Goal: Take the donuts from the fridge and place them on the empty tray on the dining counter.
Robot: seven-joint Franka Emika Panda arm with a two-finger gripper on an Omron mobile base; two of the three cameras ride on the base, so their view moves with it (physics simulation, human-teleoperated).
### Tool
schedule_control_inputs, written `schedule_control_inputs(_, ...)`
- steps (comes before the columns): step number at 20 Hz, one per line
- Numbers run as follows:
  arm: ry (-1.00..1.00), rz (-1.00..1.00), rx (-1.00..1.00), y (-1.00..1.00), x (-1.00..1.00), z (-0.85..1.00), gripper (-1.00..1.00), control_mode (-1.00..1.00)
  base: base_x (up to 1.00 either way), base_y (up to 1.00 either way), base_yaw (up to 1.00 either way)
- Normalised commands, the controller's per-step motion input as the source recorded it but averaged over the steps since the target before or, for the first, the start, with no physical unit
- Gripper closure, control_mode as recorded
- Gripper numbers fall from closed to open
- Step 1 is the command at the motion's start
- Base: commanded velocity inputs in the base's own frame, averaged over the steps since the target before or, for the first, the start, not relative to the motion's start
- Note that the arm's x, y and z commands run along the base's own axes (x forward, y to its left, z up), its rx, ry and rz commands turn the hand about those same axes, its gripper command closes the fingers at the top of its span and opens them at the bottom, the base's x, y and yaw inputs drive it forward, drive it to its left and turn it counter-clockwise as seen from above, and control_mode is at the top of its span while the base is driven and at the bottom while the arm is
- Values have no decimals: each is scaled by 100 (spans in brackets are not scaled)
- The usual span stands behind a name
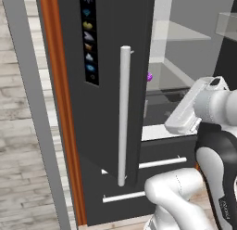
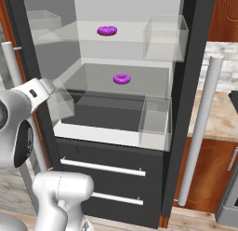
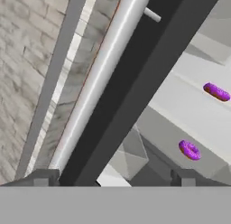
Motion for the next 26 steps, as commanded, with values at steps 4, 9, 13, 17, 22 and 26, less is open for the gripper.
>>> schedule_control_inputs(4, -31, 31, -44, -52, -8, 0, -100, -100, 0, 0, 0)
schedule_control_inputs(9, -26, 31, -48, -30, 1, -2, -100, -100, 0, 0, 0)
schedule_control_inputs(13, -36, 30, -40, -4, 18, -7, -100, -100, 0, 0, 0)
schedule_control_inputs(17, -33, 21, -9, 3, 59, 0, -100, -100, 0, 0, 0)
schedule_control_inputs(22, -19, 11, -2, 31, 56, 1, -100, -100, 0, 0, 0)
schedule_control_inputs(26, -5, 6, -2, 28, 28, 18, -100, -100, 0, 0, 0)
